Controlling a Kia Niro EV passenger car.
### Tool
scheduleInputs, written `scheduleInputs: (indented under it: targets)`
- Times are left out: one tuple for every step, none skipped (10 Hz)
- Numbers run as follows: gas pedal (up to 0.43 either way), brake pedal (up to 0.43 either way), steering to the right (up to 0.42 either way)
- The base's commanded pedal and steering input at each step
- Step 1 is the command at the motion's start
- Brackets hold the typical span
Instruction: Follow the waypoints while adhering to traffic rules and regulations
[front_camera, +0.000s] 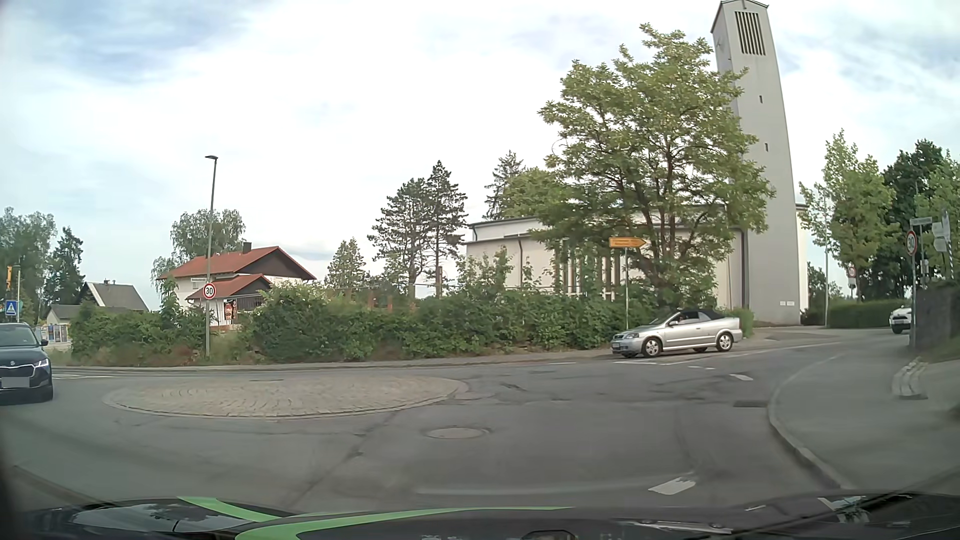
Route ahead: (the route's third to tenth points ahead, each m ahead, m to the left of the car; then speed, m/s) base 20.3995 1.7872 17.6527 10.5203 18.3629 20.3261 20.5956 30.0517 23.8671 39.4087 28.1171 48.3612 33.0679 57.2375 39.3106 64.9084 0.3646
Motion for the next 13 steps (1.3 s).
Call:
scheduleInputs:
  targets:
    - [0.0, 0.232, 0.04]
    - [0.0, 0.232, 0.04]
    - [0.0, 0.232, 0.041]
    - [0.0, 0.238, 0.041]
    - [0.0, 0.256, 0.041]
    - [0.0, 0.256, 0.041]
    - [0.0, 0.25, 0.041]
    - [0.0, 0.25, 0.042]
    - [0.0, 0.256, 0.041]
    - [0.0, 0.256, 0.042]
    - [0.0, 0.256, 0.042]
    - [0.0, 0.256, 0.042]
    - [0.0, 0.256, 0.043]
